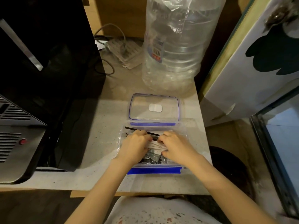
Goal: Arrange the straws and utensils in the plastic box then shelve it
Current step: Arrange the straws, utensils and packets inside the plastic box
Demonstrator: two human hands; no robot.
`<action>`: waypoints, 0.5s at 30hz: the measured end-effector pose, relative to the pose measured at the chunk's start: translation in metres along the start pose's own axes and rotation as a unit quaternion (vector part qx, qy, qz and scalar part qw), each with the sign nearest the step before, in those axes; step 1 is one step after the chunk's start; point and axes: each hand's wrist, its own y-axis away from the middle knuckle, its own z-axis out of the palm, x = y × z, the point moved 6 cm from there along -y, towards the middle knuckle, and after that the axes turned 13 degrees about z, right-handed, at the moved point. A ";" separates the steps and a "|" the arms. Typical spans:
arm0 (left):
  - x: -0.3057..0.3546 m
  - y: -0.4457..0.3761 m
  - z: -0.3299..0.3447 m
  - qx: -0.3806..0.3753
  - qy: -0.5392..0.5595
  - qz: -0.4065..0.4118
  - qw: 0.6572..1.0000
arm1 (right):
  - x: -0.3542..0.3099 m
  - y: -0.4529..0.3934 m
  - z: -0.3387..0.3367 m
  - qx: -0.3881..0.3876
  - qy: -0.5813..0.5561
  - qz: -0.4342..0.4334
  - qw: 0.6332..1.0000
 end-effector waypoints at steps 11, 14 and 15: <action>-0.004 0.003 0.003 -0.014 -0.001 0.004 1.000 | -0.001 0.003 0.000 0.030 0.057 -0.022 0.998; -0.005 0.003 0.004 -0.019 0.002 0.011 1.000 | 0.000 0.004 0.000 0.035 0.059 -0.025 0.997; -0.005 0.003 0.004 -0.019 -0.001 0.015 1.000 | 0.000 0.004 0.000 0.037 0.060 -0.024 0.997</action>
